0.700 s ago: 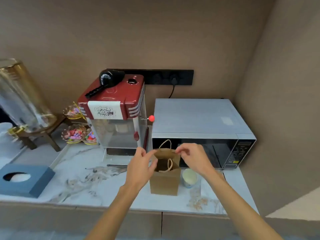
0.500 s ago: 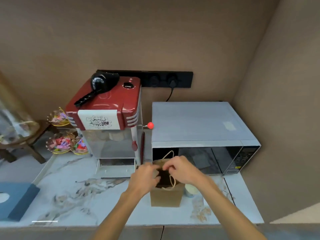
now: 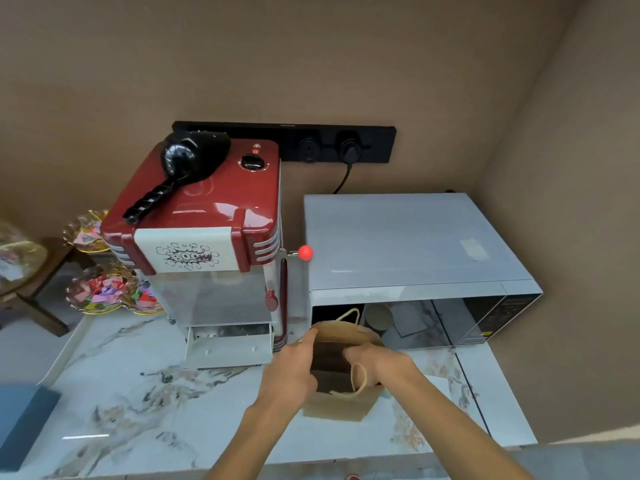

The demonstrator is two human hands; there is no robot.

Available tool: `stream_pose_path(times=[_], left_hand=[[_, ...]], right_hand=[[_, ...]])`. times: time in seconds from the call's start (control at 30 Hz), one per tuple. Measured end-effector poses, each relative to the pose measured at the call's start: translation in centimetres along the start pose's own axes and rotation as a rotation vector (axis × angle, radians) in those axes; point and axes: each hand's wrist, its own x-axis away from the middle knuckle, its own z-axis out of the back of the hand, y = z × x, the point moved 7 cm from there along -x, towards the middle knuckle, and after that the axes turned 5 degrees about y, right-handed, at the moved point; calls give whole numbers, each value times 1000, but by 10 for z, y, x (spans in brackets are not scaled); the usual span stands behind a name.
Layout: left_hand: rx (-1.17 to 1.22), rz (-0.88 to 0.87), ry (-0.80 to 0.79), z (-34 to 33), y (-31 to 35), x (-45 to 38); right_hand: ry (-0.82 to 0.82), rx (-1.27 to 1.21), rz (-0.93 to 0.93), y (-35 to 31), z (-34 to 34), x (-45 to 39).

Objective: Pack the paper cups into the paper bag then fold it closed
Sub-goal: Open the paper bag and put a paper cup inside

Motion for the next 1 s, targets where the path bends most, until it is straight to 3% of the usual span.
stream_pose_path(times=[0.17,0.33,0.43,0.57,0.73,0.8,0.9,1.0], left_hand=[[55,42,5,0,7,1],[133,58,-4,-4,10,5],[186,52,2,-2,11,3],[237,76,-20,-4,11,1],[291,122,-32,-4,8,1],[302,120,-35,-5,11,1],[295,109,-45,-8,16,1],[286,103,-46,-9,20,1]], right_hand=[[-36,-31,-39,4,-8,0],[-79,-122,145,-21,8,24],[61,-207,292,-24,38,49],[195,-510,338,9,67,79],[493,-1077,181,93,73,76],[451,-890,74,108,44,54],[92,-469,-13,109,-18,19],[23,-216,-58,103,-48,0]])
